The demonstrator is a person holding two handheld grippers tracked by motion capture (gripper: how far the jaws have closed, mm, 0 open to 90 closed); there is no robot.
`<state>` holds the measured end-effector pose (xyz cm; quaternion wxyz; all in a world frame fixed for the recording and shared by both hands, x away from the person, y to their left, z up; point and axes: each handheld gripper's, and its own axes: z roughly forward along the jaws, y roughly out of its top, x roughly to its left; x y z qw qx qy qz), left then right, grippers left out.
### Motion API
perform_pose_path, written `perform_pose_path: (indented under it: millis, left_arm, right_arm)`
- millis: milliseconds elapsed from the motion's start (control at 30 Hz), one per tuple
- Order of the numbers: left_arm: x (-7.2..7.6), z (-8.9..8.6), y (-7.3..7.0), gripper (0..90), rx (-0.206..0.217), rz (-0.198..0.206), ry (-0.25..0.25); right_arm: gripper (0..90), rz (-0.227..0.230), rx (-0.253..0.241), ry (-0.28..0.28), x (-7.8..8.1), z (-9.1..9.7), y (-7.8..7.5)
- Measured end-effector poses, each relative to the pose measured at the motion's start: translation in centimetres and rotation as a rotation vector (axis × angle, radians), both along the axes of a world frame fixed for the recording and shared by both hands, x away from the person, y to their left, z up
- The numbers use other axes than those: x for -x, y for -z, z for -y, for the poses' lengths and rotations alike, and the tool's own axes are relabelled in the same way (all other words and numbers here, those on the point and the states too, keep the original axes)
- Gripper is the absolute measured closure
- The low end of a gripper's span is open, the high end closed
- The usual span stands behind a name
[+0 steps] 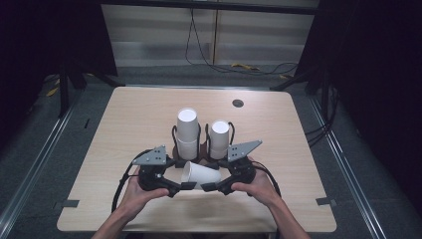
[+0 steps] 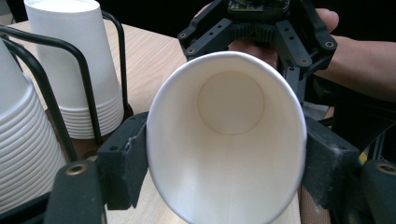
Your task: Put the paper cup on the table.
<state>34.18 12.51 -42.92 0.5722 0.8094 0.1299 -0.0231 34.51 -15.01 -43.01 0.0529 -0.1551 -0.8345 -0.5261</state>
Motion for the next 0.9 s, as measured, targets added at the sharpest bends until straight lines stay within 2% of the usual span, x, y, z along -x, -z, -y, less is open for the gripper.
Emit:
perform_pose_path:
  millis: [233,367,433,600,800,900]
  left_arm:
    - [0.0,-0.2,-0.1,27.7,-0.020,0.007,-0.022]
    - [-0.2,-0.6,-0.1,27.4,-0.002,0.000,-0.036]
    - [-0.2,-0.7,-0.2,27.3,-0.009,0.003,-0.038]
    - [-0.3,-1.1,-0.3,27.2,-0.028,0.010,-0.054]
    - [-0.3,-1.5,-0.4,27.1,-0.032,0.003,-0.068]
    - [-0.3,-1.8,-0.5,27.1,-0.045,0.006,-0.077]
  right_arm:
    - [21.2,0.002,0.014,0.017,0.1,-0.1,0.0]
    - [19.0,0.020,0.034,0.042,0.1,0.1,0.0]
    - [16.7,0.018,0.034,0.056,0.1,0.2,-0.1]
    - [15.4,0.032,0.028,0.086,0.1,0.5,-0.3]
    - [14.6,0.032,0.009,0.107,0.2,0.9,-0.5]
    - [14.4,0.040,0.024,0.116,0.2,1.0,-0.6]
